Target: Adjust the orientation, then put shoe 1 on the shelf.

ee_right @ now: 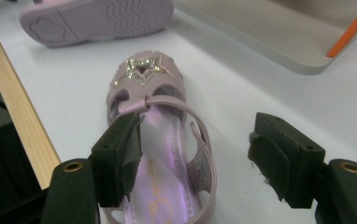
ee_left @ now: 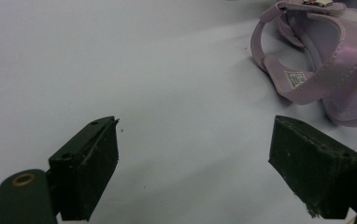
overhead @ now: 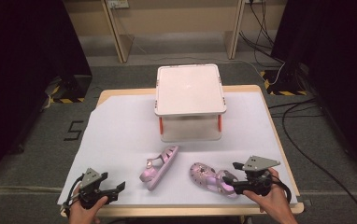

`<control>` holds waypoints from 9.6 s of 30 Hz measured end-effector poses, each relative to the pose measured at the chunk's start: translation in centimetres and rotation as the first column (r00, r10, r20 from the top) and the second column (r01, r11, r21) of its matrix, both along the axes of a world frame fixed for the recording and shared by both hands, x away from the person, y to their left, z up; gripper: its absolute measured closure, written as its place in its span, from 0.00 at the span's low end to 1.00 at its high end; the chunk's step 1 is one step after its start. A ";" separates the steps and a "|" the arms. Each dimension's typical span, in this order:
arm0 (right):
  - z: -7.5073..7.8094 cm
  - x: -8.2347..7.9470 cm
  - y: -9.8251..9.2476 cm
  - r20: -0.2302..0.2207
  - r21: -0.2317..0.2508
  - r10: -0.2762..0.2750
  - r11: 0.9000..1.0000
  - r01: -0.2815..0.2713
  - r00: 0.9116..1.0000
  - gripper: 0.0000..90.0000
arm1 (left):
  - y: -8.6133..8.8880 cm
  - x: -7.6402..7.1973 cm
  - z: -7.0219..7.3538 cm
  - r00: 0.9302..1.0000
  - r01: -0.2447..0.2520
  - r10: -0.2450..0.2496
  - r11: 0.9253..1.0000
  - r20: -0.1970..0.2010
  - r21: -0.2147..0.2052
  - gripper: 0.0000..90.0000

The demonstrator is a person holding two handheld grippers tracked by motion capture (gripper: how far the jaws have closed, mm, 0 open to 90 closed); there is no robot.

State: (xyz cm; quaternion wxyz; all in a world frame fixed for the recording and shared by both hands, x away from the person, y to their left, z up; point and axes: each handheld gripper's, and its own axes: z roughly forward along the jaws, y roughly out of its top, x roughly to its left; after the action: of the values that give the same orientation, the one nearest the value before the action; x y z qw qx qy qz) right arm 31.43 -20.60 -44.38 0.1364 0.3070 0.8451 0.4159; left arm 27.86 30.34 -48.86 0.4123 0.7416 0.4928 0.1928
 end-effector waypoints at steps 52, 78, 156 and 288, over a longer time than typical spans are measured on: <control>-0.1 -2.3 3.5 0.166 -0.054 0.181 0.983 -0.174 0.969 0.84 | 0.0 0.3 0.0 1.000 -0.009 0.009 1.000 -0.006 -0.010 0.17; 3.6 0.0 2.9 0.220 0.096 0.111 0.986 -0.135 0.969 0.90 | 0.1 0.1 0.0 1.000 -0.011 0.011 1.000 -0.003 -0.006 0.17; 18.4 15.6 12.6 0.367 0.026 0.155 0.984 -0.176 0.917 0.92 | 0.2 0.0 -0.1 1.000 -0.010 0.010 1.000 -0.003 -0.013 0.17; 4.1 7.1 7.4 0.098 0.135 -0.016 0.991 0.002 0.995 0.29 | 0.2 -0.2 -0.1 1.000 -0.011 0.011 1.000 -0.009 -0.005 0.17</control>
State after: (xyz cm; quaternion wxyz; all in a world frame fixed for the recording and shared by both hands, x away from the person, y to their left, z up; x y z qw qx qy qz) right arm 38.58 -13.17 -40.25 0.1590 0.2984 0.8059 0.4859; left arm 27.62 30.58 -48.94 0.4110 0.7387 0.4991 0.1904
